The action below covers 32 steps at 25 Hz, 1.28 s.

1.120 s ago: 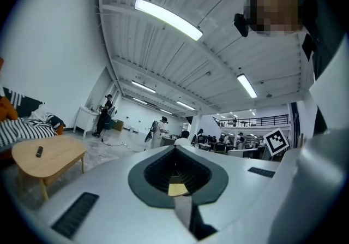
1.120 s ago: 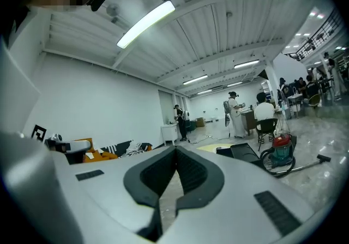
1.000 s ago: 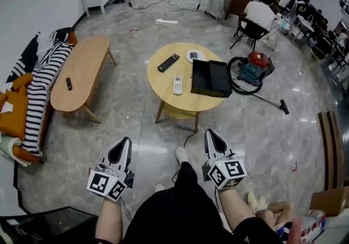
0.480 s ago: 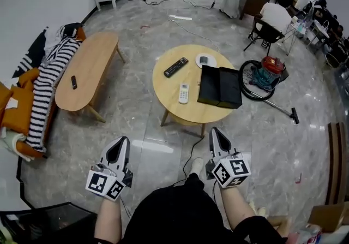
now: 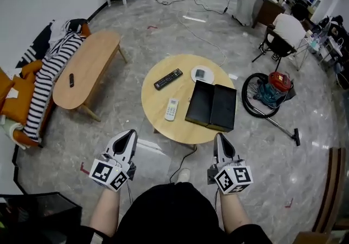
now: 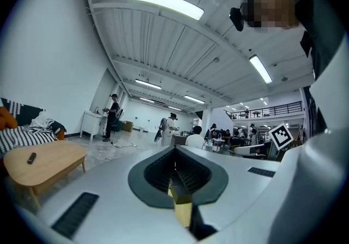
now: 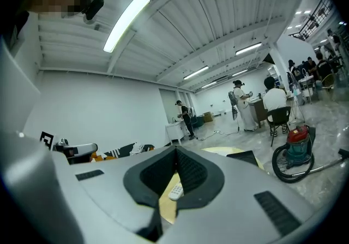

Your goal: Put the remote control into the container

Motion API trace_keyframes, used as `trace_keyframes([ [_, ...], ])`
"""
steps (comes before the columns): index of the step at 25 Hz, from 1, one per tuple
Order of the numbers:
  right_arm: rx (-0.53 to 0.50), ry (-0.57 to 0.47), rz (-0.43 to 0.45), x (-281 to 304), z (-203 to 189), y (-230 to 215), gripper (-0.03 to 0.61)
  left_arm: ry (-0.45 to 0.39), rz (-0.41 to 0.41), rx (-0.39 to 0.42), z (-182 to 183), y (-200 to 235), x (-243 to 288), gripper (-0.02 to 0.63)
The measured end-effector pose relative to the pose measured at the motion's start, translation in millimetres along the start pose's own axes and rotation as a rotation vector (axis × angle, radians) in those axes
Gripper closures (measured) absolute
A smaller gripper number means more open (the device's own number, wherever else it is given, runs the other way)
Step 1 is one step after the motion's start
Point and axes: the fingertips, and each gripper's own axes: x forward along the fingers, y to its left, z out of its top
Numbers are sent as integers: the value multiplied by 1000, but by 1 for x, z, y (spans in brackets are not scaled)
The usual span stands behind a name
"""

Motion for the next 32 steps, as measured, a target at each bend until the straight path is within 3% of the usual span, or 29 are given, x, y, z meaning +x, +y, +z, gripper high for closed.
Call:
trace_keyframes([
  [12,34,69,114,44,4,-65,572,114,103,66,-29,-20,104,606],
  [17,40,83,124,54,5,-67,572,251,142,108,-57,-4,133,606],
  [23,46,91,55,74,0,-76,572,322,118,98,-75,28,174,606],
  [32,108,68,-63,111,3,-77,572,545,76,52,-131,81,226,604],
])
